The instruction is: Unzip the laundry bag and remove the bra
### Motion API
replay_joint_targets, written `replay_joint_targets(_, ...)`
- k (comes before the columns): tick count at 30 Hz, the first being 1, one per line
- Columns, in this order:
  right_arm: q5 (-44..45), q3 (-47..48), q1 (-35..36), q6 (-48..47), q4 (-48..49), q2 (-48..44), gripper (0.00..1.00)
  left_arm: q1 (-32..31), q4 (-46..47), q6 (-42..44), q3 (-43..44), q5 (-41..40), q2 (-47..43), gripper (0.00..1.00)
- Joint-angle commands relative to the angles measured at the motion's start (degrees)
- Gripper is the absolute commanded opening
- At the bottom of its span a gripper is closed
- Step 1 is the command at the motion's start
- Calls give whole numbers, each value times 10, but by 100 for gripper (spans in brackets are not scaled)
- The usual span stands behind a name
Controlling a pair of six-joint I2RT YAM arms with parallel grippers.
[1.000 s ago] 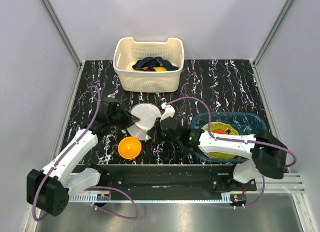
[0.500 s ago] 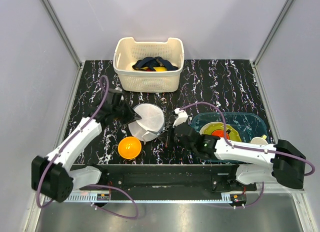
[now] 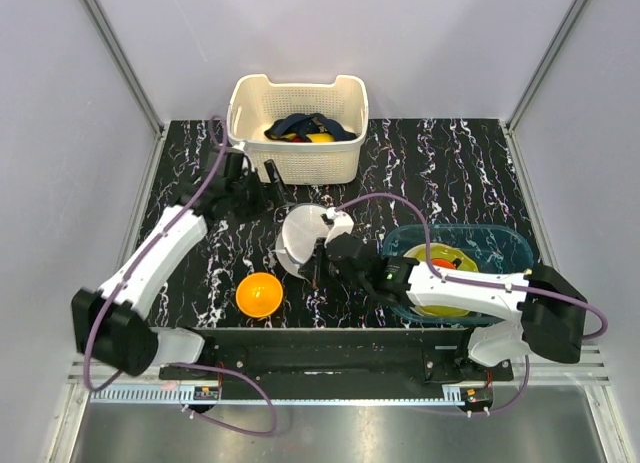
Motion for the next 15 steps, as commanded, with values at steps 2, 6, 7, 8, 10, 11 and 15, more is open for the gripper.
replay_joint_targets(2,-16,9,4,10,28,18,0,1,-20,-23,-45,-18,-141,99)
replay_joint_targets(6,-15,-19,4,23,39,10,0,1,35,-109,-154,69,-227,99)
replay_joint_targets(7,-13,-22,4,24,39,8,0,0,66,-134,-209,95,-243,99)
replay_joint_targets(8,-9,-27,4,27,39,6,0,-1,114,-177,-235,113,-273,98)
replay_joint_targets(10,-6,-26,4,27,36,1,0,-2,132,-204,-269,117,-296,98)
replay_joint_targets(11,-4,-26,4,26,34,0,0,-2,144,-224,-295,113,-312,97)
replay_joint_targets(15,-11,-29,4,25,41,-4,0,-8,194,-250,-331,117,-308,95)
